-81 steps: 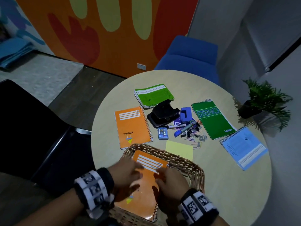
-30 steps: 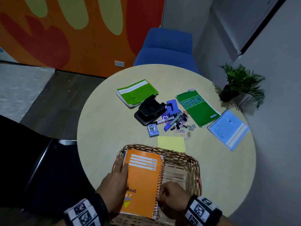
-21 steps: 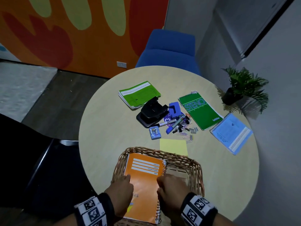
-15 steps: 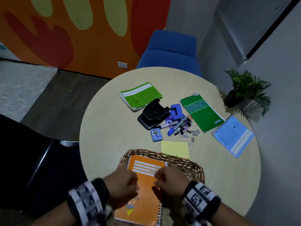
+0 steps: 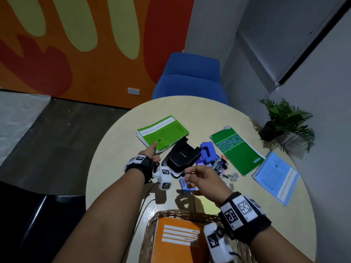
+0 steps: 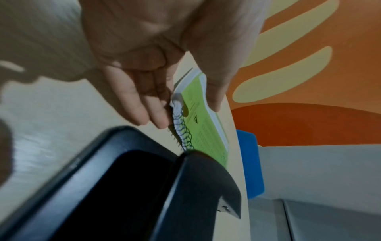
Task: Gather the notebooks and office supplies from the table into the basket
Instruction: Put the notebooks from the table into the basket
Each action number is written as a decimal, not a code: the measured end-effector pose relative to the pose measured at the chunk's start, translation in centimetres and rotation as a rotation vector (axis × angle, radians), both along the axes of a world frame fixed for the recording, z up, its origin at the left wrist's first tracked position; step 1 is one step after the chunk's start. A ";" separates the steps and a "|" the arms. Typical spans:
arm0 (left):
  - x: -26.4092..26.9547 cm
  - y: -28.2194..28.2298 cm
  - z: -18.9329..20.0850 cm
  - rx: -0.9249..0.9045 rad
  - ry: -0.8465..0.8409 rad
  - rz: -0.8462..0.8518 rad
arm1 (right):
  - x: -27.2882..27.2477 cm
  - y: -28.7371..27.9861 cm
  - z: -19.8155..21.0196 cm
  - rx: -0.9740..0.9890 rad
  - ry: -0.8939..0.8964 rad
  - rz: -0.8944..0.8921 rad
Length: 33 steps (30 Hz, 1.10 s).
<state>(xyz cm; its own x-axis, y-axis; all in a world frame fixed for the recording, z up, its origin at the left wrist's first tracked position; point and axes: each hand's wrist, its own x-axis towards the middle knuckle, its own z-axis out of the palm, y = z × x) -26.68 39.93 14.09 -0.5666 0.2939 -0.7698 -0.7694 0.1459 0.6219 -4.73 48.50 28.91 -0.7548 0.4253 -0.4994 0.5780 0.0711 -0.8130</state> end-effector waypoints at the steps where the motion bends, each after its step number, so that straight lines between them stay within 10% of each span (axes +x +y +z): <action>1: -0.6 0.8 -1.0 -0.021 0.020 -0.033 | 0.3 0.2 0.0 0.033 -0.007 0.000; 11: -0.6 -1.4 6.4 -0.078 0.492 0.219 | 1.2 2.1 0.5 0.019 0.039 -0.064; 21: 5.3 -14.2 18.5 0.114 0.870 -0.209 | 0.6 3.1 2.7 0.114 0.281 -0.034; 27: 9.8 -14.4 17.9 0.071 0.857 -0.498 | 5.6 2.4 2.7 -0.275 0.148 0.393; 33: 14.7 -11.8 14.2 -0.103 0.922 -0.833 | 12.2 0.8 0.1 -0.544 0.059 0.283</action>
